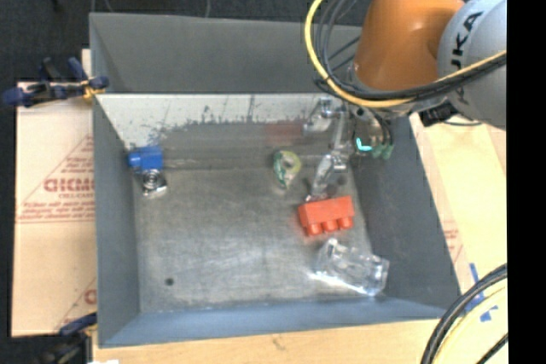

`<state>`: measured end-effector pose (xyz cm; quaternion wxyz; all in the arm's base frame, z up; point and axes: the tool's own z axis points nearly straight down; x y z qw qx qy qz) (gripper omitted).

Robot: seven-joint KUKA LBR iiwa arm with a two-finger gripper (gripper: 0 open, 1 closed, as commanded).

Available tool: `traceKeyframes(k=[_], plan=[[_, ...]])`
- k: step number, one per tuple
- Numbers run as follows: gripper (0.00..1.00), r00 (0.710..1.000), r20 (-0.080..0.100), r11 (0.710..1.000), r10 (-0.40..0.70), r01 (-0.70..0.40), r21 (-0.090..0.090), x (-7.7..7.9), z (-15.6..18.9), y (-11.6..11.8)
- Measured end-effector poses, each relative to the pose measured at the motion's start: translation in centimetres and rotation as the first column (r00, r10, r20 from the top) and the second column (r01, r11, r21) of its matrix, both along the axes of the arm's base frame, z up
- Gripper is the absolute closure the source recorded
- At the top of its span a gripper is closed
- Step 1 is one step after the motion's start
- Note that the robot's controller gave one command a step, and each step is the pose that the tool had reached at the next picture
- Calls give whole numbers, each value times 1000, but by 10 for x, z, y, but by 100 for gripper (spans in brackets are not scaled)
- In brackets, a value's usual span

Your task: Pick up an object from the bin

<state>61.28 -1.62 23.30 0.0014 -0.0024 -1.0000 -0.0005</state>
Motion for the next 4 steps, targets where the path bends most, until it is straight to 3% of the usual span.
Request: traceKeyframes(k=[1, 2, 3, 4], plan=[[0, 999, -2, 999, -54, 54, -1, -45, -103, -71], [0, 997, 17, 997, -75, 75, -3, -40, -99, -69], [100, 997, 7, 997, -75, 75, -3, -43, -104, -69], [0, 997, 7, 997, -75, 75, -3, -43, -104, -69]])
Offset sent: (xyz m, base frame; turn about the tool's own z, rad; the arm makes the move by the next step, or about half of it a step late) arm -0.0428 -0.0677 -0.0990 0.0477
